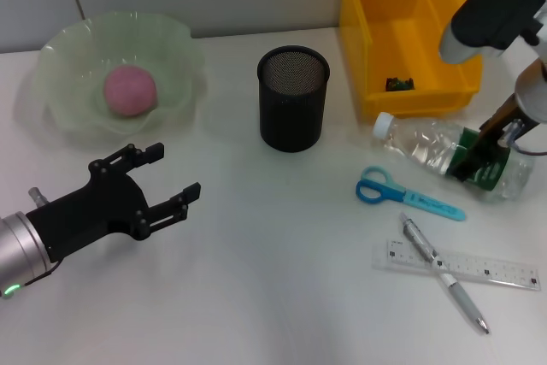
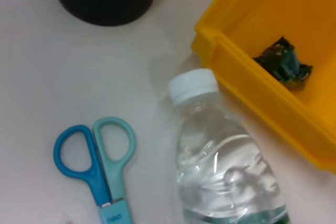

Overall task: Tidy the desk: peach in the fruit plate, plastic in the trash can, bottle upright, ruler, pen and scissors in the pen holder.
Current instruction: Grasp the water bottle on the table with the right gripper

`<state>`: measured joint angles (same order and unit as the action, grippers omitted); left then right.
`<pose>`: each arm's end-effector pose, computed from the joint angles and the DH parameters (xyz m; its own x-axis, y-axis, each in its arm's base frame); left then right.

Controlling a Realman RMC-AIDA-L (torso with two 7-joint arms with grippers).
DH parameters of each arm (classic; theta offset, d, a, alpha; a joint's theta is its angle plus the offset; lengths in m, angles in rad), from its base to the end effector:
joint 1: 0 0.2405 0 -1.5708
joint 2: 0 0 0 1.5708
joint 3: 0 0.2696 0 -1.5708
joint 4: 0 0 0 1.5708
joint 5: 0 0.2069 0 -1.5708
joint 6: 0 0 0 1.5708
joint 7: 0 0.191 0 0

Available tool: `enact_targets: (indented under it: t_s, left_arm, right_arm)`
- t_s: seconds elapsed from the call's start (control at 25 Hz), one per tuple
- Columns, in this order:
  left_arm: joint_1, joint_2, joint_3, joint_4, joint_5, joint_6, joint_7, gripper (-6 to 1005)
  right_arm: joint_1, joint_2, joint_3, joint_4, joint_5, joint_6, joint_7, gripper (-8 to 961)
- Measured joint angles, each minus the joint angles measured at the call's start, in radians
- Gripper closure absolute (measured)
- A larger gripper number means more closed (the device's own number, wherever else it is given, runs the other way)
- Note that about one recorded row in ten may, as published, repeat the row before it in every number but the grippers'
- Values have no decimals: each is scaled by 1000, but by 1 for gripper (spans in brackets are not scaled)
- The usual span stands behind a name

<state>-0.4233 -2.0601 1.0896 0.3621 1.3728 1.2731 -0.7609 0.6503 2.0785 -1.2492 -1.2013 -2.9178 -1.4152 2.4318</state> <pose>-0.2815 0.3409 -0.0841 0.8377 0.0737 0.5411 0.3567 -0.8242 -0.4399 0.2732 0.4081 -0.0077 0.6784 -0.6705 0.3004 -0.3726 -0.6663 -0.6459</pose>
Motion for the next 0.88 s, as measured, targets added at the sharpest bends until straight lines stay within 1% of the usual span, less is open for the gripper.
enact_targets:
  t_s: [0.28,0.88]
  left_arm:
    - [0,0,1,0,1,0,0,211]
    - [-3,0,3,-2,2,0,-1,211]
  right_arm:
    - [18,0,-1,65,0,36,1,109]
    - [28,-1,-1,125,0,73,11,114]
